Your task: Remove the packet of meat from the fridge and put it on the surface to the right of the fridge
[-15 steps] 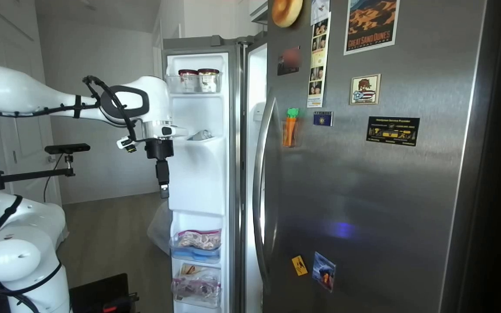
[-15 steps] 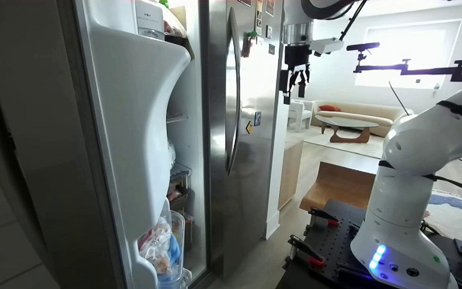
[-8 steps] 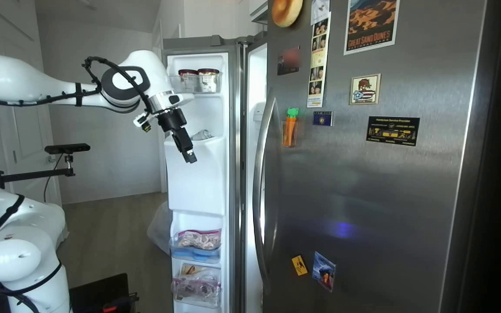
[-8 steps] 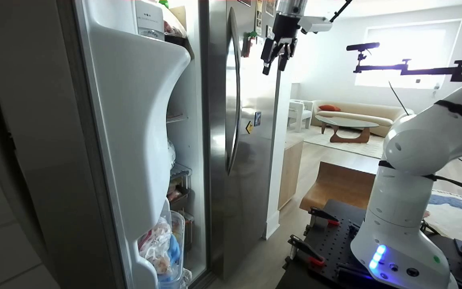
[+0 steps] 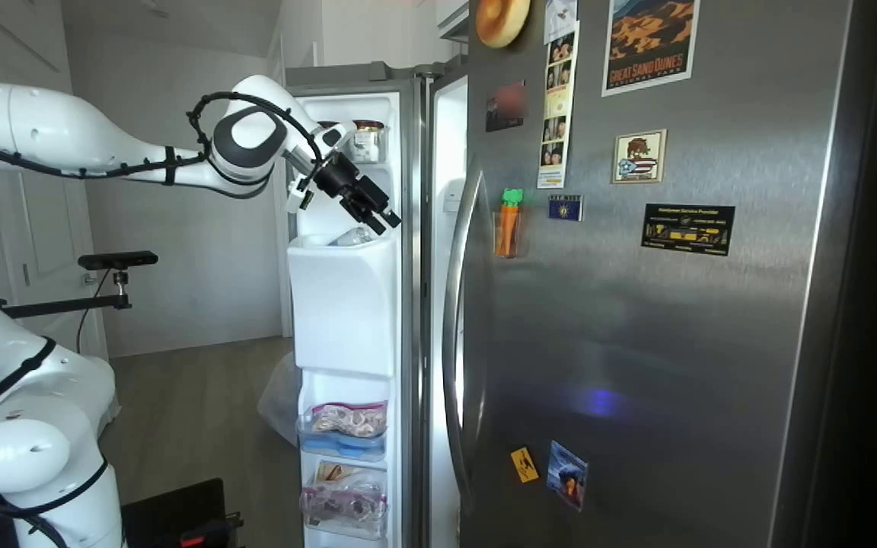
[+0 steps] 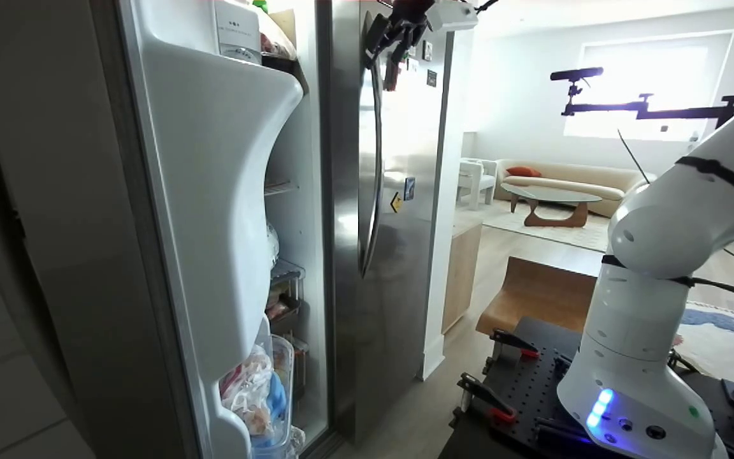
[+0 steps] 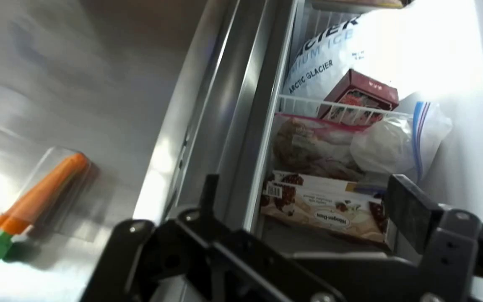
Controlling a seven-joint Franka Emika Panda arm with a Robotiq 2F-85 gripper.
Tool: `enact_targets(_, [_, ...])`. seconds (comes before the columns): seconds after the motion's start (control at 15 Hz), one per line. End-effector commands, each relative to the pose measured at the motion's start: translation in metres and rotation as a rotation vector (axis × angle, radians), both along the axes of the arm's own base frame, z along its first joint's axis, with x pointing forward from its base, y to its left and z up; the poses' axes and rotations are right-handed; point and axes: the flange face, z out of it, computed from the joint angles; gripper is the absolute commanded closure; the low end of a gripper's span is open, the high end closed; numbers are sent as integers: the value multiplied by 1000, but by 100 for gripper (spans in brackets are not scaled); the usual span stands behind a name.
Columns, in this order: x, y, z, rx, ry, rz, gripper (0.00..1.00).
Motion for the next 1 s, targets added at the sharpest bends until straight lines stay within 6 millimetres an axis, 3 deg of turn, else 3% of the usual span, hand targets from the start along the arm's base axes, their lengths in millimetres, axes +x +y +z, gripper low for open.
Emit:
enact_targets(0.0, [40, 2, 27, 7, -73, -9, 0])
enact_targets(0.33, [85, 7, 63, -4, -163, 26, 0])
enact_targets(0.93, [153, 20, 106, 16, -217, 81, 0])
